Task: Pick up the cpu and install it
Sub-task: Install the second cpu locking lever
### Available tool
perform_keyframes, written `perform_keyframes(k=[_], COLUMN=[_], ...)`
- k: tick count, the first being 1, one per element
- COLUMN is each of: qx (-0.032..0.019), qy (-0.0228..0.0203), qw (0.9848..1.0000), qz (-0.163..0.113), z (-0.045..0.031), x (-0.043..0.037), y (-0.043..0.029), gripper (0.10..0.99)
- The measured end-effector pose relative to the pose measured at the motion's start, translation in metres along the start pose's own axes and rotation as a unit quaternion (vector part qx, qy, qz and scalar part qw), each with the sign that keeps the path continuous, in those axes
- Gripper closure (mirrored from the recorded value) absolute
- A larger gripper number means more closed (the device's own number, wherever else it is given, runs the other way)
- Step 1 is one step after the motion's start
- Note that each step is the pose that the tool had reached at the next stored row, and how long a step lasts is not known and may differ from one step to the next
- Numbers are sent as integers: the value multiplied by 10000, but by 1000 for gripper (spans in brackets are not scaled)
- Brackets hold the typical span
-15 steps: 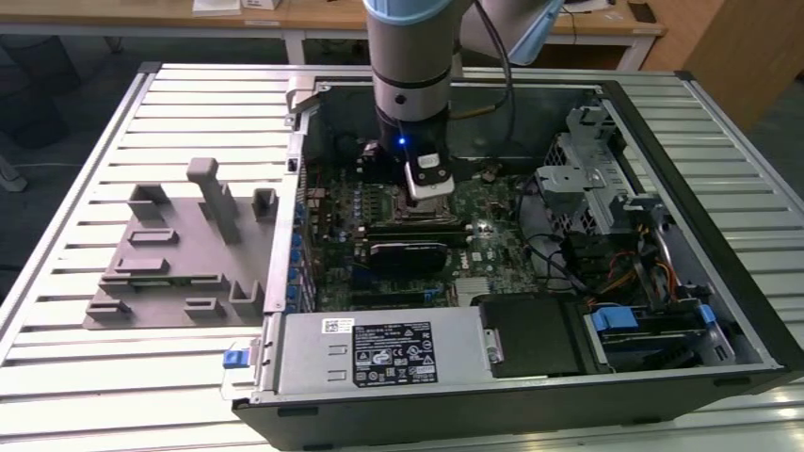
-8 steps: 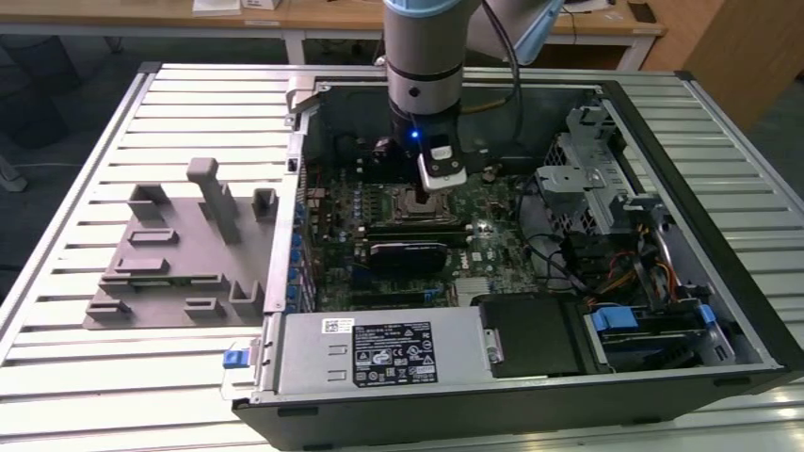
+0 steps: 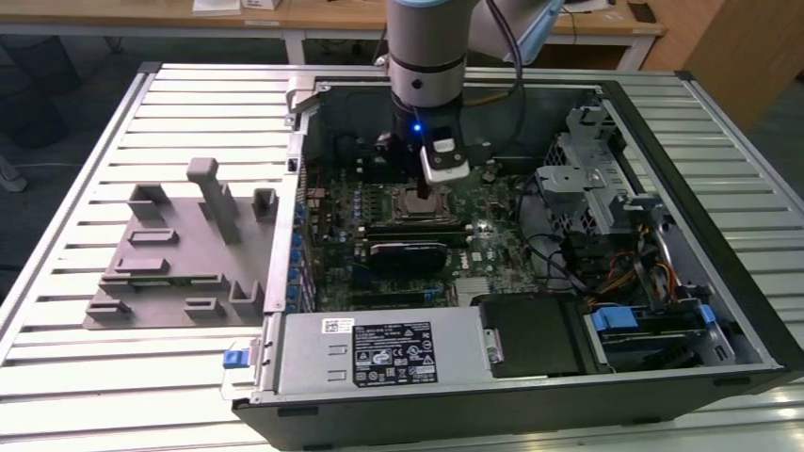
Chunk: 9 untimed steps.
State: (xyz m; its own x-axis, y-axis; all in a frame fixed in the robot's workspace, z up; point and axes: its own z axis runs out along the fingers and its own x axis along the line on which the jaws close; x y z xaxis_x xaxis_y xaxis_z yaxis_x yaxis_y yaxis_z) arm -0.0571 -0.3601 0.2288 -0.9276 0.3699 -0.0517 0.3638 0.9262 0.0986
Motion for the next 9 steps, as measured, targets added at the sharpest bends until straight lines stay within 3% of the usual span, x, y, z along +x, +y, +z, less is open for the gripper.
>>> perform_keyframes(k=[2, 9], qx=[0, 1], qy=[0, -1], qw=[10000, 10000], qz=[0, 0], z=[-38, -42], x=[-1, -1], y=[6, 7], gripper=[980, 980])
